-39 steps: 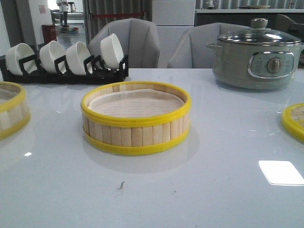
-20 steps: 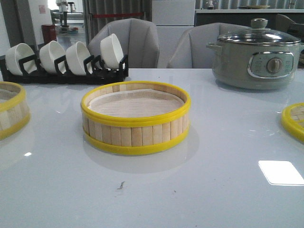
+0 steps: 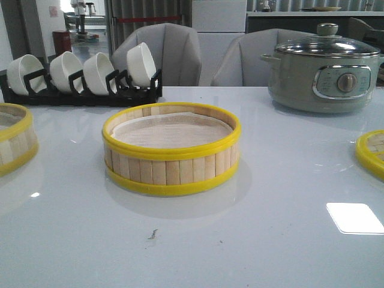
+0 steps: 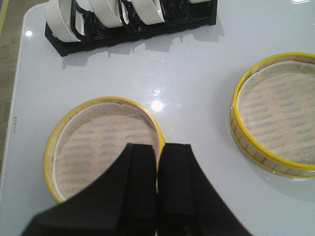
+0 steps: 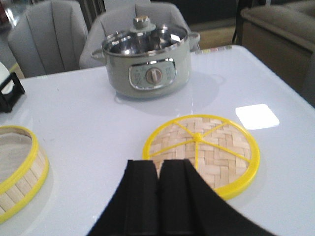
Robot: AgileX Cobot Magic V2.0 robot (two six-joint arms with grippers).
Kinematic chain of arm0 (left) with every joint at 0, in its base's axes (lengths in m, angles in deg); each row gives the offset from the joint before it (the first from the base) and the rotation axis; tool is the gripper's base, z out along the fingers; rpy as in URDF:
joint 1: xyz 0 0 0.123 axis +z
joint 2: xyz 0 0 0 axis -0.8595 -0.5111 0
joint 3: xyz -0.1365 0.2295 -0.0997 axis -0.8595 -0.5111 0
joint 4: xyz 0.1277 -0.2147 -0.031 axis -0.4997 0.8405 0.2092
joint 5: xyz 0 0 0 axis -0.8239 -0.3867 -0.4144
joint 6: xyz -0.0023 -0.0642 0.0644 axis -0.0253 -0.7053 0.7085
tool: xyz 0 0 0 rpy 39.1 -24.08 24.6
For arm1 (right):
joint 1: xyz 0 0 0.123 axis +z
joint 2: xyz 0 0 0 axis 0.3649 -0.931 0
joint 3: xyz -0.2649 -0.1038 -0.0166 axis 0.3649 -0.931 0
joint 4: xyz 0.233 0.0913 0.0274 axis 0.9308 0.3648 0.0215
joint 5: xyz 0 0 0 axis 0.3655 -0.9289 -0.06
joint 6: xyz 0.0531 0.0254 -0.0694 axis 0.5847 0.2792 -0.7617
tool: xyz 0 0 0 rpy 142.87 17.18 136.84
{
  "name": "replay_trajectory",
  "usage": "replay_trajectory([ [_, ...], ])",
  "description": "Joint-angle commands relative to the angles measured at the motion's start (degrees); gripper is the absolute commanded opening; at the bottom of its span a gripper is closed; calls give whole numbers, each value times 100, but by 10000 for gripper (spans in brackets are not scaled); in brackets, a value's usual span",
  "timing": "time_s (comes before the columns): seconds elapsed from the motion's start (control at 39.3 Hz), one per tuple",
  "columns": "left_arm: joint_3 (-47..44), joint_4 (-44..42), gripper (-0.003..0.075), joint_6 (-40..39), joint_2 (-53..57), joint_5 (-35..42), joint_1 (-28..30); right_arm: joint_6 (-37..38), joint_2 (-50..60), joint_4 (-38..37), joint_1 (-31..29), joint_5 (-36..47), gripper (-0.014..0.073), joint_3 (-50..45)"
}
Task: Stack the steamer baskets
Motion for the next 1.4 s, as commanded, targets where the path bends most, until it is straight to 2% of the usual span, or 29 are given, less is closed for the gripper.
replay_trajectory([
  [0.0,209,-14,88,-11,115,367,-31,-63,-975,-15,13,281,57,686],
  [0.1,209,-14,88,-11,115,367,-31,-58,-1753,88,18,569,57,1035],
  [0.2,209,9,88,-11,115,367,-31,-58,-2397,518,18,594,57,1294],
  [0.41,209,9,88,-11,115,339,-31,-58,-3205,1103,18,532,57,1358],
  [0.81,209,47,88,-11,115,274,-31,-58,-3365,1104,18,1093,57,1358],
  [1.02,209,238,87,-11,115,194,-31,-58,-3367,1099,18,764,61,1395],
  [1.09,209,272,87,-11,115,107,-31,-63,-3372,1004,18,804,123,1395],
  [1.22,209,315,88,-21,79,-59,-31,-63,-3372,777,18,915,354,1395],
  [1.27,209,352,88,-21,28,-142,-31,-63,-3372,737,18,920,414,1395],
  [1.37,199,386,88,-21,-121,-288,-31,-63,-3372,724,18,920,433,1395],
])
